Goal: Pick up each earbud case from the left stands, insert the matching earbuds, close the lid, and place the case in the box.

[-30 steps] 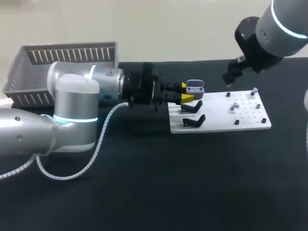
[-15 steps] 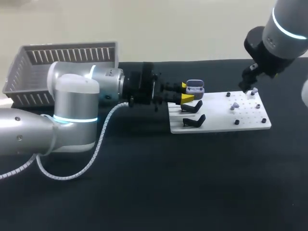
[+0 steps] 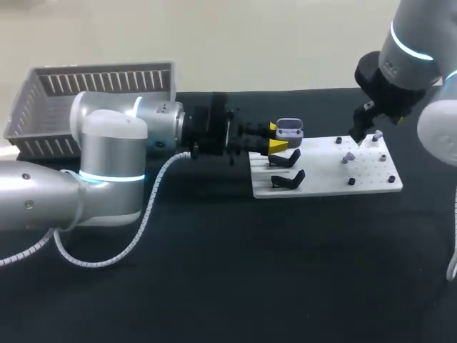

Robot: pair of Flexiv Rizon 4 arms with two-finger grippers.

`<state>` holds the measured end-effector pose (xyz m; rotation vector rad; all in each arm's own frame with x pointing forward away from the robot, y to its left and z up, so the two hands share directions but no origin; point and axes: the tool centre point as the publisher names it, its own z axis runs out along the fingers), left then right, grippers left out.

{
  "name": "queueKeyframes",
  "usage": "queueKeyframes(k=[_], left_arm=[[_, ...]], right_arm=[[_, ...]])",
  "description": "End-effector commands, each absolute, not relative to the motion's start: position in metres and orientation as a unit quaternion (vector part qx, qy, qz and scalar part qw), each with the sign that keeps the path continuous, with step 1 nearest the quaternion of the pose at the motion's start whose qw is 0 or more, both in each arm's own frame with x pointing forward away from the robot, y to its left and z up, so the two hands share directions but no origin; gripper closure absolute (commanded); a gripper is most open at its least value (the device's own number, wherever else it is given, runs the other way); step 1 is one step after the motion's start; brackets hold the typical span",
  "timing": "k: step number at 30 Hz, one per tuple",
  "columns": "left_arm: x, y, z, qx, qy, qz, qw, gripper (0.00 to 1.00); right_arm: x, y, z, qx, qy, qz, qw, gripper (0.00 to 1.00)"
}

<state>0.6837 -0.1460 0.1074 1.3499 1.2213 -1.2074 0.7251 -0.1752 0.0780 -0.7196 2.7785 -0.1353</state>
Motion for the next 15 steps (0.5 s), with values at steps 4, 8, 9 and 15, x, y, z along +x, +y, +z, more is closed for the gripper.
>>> queueKeyframes(k=[4, 8, 9, 15], left_arm=[[0.685, -0.146, 0.107, 0.549, 0.496, -0.491, 0.459, 1.00], [0.685, -0.146, 0.107, 0.549, 0.496, -0.491, 0.459, 1.00], [0.685, -0.146, 0.107, 0.549, 0.496, -0.491, 0.459, 1.00], [0.685, -0.146, 0.107, 0.549, 0.496, -0.491, 0.459, 1.00]], right_arm=[[0.739, -0.180, 0.064, -0.249, 0.959, -0.048, 0.125, 0.13], [0.744, -0.184, 0.058, -0.250, 0.959, -0.051, 0.120, 0.33], [0.745, -0.184, 0.057, -0.250, 0.960, -0.053, 0.117, 0.39], [0.749, -0.185, 0.049, -0.258, 0.959, -0.059, 0.105, 0.37]])
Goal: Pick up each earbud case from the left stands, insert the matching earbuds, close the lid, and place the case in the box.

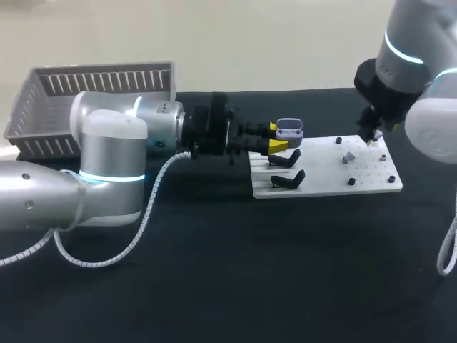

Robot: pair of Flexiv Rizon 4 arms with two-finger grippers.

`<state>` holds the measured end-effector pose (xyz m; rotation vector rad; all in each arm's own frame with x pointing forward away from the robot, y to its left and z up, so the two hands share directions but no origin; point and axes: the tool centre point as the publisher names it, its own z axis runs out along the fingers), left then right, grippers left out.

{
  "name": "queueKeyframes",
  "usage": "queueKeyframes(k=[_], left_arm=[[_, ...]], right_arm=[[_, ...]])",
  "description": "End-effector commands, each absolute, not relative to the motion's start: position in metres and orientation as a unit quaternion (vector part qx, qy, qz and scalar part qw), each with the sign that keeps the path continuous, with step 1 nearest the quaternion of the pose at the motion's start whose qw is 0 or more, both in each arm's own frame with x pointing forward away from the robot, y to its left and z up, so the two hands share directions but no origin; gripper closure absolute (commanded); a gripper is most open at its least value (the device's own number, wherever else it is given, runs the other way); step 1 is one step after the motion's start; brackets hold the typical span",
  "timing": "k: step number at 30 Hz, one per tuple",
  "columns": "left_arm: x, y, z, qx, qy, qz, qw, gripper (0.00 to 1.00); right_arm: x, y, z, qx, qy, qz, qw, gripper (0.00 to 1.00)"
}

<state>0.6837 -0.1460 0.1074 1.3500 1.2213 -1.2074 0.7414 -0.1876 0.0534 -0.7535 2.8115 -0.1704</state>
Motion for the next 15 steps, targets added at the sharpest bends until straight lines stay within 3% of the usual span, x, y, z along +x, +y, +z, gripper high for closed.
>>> queueKeyframes(k=[1, 8, 15], left_arm=[[0.6848, -0.1465, 0.1071, 0.549, 0.496, -0.491, 0.459, 1.00], [0.6848, -0.1465, 0.1071, 0.549, 0.496, -0.491, 0.459, 1.00], [0.6848, -0.1465, 0.1071, 0.549, 0.496, -0.491, 0.459, 1.00]], right_arm=[[0.7493, -0.1851, 0.0485, -0.258, 0.959, -0.060, 0.105, 0.37], [0.7532, -0.1872, 0.0435, -0.260, 0.958, -0.072, 0.099, 0.50], [0.7556, -0.1917, 0.0424, -0.257, 0.959, -0.075, 0.098, 0.53]])
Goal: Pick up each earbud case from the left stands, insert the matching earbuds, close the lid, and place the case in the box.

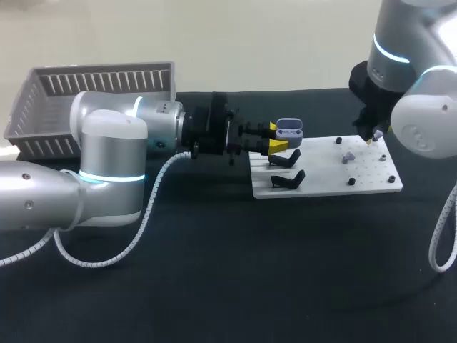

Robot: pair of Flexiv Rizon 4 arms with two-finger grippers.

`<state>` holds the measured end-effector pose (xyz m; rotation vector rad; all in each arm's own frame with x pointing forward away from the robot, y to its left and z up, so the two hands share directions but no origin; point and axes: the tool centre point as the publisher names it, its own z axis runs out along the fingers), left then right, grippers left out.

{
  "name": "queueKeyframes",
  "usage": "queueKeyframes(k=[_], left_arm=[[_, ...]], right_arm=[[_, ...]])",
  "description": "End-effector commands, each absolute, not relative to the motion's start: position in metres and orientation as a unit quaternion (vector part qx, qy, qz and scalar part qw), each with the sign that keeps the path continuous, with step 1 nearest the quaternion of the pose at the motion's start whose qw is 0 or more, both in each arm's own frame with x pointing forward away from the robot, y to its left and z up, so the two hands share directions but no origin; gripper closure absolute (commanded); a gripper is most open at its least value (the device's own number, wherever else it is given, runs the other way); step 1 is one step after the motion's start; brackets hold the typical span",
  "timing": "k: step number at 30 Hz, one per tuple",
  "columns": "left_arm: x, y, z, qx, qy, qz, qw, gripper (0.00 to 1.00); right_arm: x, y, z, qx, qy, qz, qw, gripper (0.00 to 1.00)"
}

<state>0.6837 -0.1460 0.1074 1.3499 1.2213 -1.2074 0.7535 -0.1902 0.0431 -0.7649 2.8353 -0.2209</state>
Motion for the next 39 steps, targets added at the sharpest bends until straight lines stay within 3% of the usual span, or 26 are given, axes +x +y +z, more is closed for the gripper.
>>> queueKeyframes(k=[1, 39], left_arm=[[0.685, -0.146, 0.107, 0.549, 0.496, -0.491, 0.459, 1.00], [0.685, -0.146, 0.107, 0.549, 0.496, -0.491, 0.459, 1.00]], right_arm=[[0.756, -0.193, 0.042, -0.255, 0.959, -0.076, 0.097, 0.53], [0.764, -0.201, 0.030, -0.252, 0.960, -0.078, 0.092, 0.63]])
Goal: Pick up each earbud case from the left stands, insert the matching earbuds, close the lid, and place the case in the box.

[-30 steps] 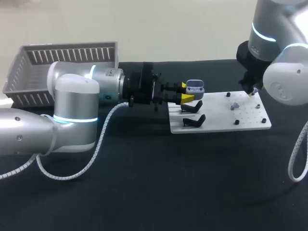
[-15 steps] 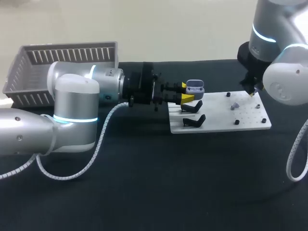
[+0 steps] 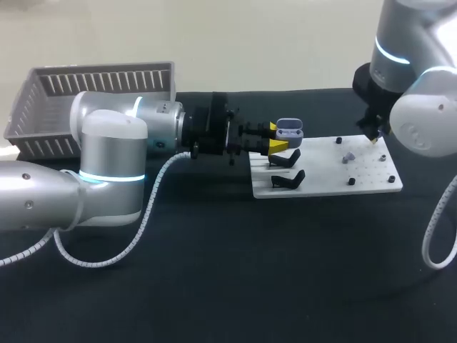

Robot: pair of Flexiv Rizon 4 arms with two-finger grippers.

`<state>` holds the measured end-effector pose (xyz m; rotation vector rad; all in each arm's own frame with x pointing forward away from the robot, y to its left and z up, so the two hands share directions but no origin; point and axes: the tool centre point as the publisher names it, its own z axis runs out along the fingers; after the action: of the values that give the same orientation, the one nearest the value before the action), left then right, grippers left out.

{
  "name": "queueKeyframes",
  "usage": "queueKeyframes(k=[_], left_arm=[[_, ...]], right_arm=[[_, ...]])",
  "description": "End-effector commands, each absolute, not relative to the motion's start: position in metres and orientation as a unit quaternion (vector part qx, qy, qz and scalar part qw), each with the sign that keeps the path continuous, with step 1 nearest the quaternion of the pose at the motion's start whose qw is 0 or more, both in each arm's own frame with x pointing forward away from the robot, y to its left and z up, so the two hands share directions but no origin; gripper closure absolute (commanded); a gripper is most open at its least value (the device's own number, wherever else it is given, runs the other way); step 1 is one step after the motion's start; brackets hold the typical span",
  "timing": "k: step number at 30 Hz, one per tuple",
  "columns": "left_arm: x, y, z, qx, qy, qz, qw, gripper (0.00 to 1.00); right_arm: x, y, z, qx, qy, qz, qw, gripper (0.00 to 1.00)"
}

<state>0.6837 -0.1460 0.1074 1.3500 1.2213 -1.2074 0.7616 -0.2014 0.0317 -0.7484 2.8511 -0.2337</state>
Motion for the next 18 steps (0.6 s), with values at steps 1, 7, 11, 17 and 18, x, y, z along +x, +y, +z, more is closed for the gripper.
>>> queueKeyframes(k=[1, 7, 11, 17, 18], left_arm=[[0.6848, -0.1465, 0.1071, 0.549, 0.496, -0.491, 0.459, 1.00], [0.6848, -0.1465, 0.1071, 0.549, 0.496, -0.491, 0.459, 1.00], [0.6848, -0.1465, 0.1071, 0.549, 0.496, -0.491, 0.459, 1.00], [0.6848, -0.1465, 0.1071, 0.549, 0.496, -0.491, 0.459, 1.00], [0.6848, -0.1465, 0.1071, 0.549, 0.496, -0.491, 0.459, 1.00]], right_arm=[[0.7644, -0.2008, 0.0297, -0.252, 0.960, -0.078, 0.092, 0.63], [0.7673, -0.2035, 0.0287, -0.248, 0.961, -0.079, 0.091, 0.65], [0.7681, -0.2051, 0.0285, -0.246, 0.962, -0.079, 0.091, 0.67], [0.7693, -0.2053, 0.0281, -0.246, 0.962, -0.077, 0.092, 0.74], [0.7696, -0.2052, 0.0280, -0.246, 0.962, -0.077, 0.092, 0.74]])
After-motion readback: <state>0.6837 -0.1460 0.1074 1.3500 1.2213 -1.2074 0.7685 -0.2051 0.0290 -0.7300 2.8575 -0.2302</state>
